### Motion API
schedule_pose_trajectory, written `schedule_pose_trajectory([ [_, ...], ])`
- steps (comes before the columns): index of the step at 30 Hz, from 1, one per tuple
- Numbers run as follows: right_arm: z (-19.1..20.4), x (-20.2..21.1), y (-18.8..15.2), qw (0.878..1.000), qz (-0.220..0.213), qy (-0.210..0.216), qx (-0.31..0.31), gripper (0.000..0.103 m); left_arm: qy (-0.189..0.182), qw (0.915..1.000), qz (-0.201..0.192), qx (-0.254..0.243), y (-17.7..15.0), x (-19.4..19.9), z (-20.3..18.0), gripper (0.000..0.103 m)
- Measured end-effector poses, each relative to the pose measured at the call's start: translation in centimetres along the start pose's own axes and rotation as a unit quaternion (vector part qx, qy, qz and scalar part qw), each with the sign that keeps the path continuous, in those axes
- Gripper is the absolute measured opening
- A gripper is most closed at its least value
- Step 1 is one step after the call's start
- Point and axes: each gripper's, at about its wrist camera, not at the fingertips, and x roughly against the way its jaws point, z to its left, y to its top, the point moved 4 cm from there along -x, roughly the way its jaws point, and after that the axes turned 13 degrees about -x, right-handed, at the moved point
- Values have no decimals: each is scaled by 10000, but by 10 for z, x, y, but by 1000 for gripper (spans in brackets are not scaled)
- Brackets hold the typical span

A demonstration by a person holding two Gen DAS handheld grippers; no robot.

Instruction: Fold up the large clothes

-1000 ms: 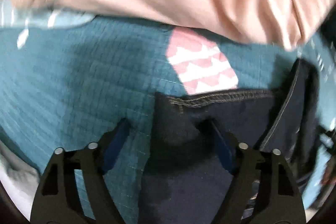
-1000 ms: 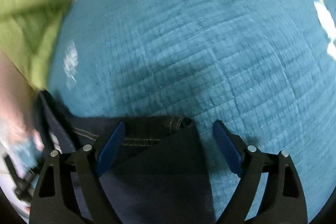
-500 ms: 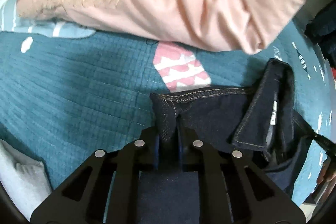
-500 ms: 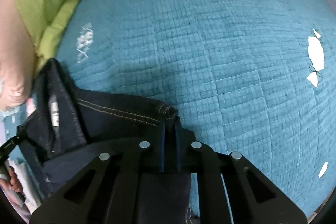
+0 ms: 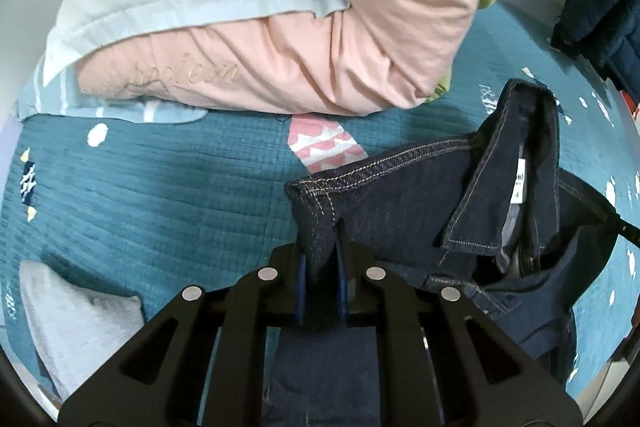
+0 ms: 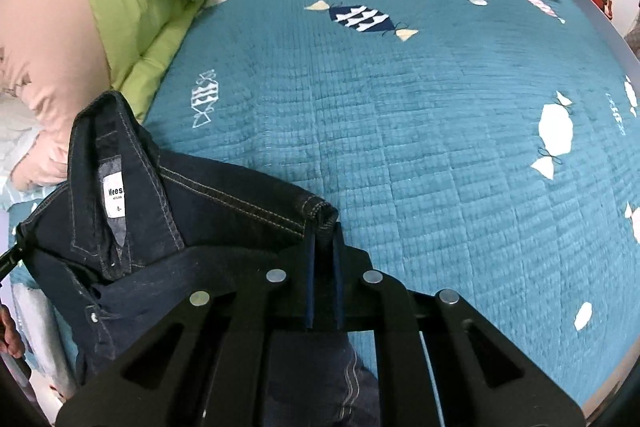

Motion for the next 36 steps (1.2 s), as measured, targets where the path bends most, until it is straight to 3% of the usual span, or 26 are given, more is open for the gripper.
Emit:
schedule_pose_trajectory([
  [20, -7, 84, -60, 9991, -292, -62, 316, 7, 126, 9994, -163, -287, -52, 82, -19, 11],
  [36, -24, 126, -122, 9976, -367, 30, 581, 7, 99, 9976, -92, -680, -121, 128, -31, 12],
])
